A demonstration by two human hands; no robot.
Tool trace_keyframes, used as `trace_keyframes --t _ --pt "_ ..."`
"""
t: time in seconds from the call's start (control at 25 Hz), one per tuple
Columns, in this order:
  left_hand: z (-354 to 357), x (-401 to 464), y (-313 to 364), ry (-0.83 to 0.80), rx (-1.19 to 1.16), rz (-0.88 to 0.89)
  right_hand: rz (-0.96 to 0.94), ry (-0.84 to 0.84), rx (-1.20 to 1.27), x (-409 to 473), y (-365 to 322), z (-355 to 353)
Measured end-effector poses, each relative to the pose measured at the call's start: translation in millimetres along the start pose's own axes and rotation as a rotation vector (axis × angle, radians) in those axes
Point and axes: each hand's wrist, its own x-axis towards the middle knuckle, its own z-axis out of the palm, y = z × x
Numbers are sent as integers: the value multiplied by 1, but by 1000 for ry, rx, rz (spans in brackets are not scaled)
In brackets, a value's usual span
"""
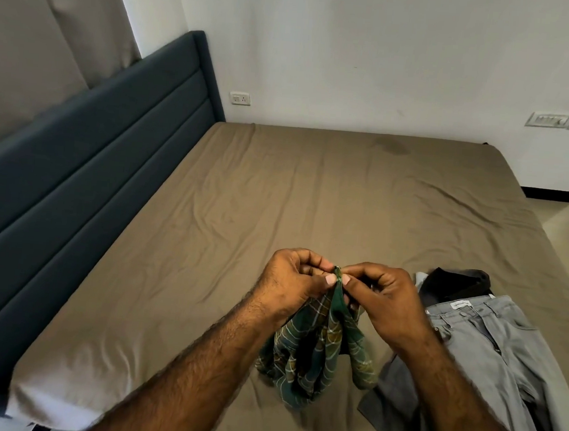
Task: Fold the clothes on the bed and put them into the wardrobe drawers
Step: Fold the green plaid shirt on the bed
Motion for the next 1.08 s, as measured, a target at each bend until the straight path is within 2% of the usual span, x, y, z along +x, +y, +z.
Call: trace_keyframes --t 0.12,0.24,0.36,0.52,0.64,0.76,0.96,1.08 --pt "3 -3 -6 46 -144 -103 25 22 -19 -4 3 5" --pt "3 -6 -13 36 -263 -216 -78 52 -106 -12 4 8" --pt "1 -11 -18 22 -268 -260 -212 83 -231 -19 5 10" --pt "0 -12 -20 14 -134 -126 -332 116 -375 -27 4 16" --pt "2 -16 -20 10 -86 -11 -337 175 -419 -30 3 18" --pt "-2 -20 -21 -4 -64 77 -298 183 -357 -28 1 18" --pt "-10 -20 -24 17 80 170 -308 89 -203 -29 5 19" --pt "-12 -21 -30 39 43 152 -90 56 82 -30 5 26"
